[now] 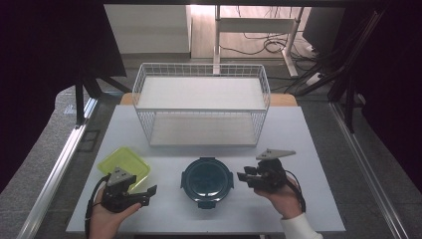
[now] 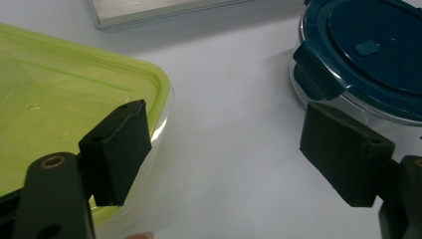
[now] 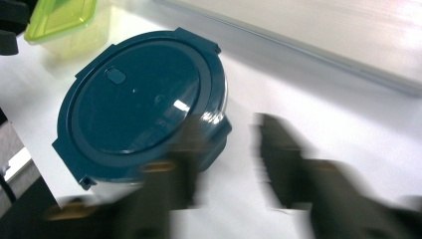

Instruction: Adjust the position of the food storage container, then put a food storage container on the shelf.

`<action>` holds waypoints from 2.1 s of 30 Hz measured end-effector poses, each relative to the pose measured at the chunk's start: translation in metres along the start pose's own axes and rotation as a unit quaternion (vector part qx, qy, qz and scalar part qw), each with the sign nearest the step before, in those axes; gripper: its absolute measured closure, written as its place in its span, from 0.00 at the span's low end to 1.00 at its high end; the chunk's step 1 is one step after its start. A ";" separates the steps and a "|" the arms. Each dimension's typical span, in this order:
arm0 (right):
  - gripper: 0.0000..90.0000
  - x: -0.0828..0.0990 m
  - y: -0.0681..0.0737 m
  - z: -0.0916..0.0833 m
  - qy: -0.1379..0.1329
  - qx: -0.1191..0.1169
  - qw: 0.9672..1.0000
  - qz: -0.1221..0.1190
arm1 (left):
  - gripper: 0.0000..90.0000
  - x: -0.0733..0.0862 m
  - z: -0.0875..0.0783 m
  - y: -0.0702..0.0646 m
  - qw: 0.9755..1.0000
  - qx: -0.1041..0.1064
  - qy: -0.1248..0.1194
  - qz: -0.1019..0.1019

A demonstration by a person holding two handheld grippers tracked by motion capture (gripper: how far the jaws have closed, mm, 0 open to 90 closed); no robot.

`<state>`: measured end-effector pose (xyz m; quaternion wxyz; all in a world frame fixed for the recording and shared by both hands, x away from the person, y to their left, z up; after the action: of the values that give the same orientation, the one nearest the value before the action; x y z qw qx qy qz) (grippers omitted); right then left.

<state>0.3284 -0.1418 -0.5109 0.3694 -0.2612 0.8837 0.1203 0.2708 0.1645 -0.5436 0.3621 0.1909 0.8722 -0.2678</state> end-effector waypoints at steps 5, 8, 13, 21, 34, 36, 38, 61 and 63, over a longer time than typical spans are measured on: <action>0.30 0.021 -0.006 -0.002 -0.008 -0.006 1.000 0.023 | 0.21 0.001 0.004 -0.001 1.000 0.002 0.007 0.003; 0.27 0.025 -0.017 -0.004 -0.022 0.014 0.999 0.039 | 0.21 0.001 0.005 -0.002 1.000 0.003 0.006 0.002; 0.25 0.029 -0.017 -0.004 -0.019 0.006 0.999 0.038 | 0.20 -0.001 0.003 -0.002 1.000 0.019 -0.007 -0.014; 0.21 0.023 -0.007 -0.009 -0.035 -0.024 0.999 0.013 | 0.22 -0.008 0.002 -0.007 0.999 0.031 -0.022 -0.019; 0.21 0.018 -0.011 -0.016 -0.044 -0.028 0.998 0.039 | 0.25 -0.016 0.008 -0.022 0.999 0.045 -0.006 -0.014; 0.20 0.016 -0.011 -0.017 -0.044 -0.030 0.998 0.046 | 0.24 -0.020 0.010 -0.023 0.999 0.047 -0.010 -0.014; 0.21 0.015 -0.011 -0.017 -0.044 -0.034 0.997 0.051 | 0.24 -0.023 0.012 -0.024 0.999 0.049 -0.011 -0.014; 0.15 0.009 0.006 0.004 -0.008 -0.080 0.993 0.090 | 0.06 -0.049 0.062 -0.050 0.983 0.162 0.017 -0.080; 0.14 0.009 0.009 0.009 0.000 -0.087 0.992 0.093 | 0.06 -0.049 0.066 -0.049 0.982 0.167 0.020 -0.088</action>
<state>0.3231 -0.1338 -0.5236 0.3325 -0.2094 0.8901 0.2309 0.3122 0.0792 -0.5305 0.2830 0.1765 0.8354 -0.4370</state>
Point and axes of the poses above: each handheld gripper's, and its own axes: z roughly forward along the jaws, x roughly out of its underside, y roughly to its left, the point moved 10 cm from there along z, roughly forward along the jaws, and after that the axes turned 14 degrees about x, right-handed, at the moved point
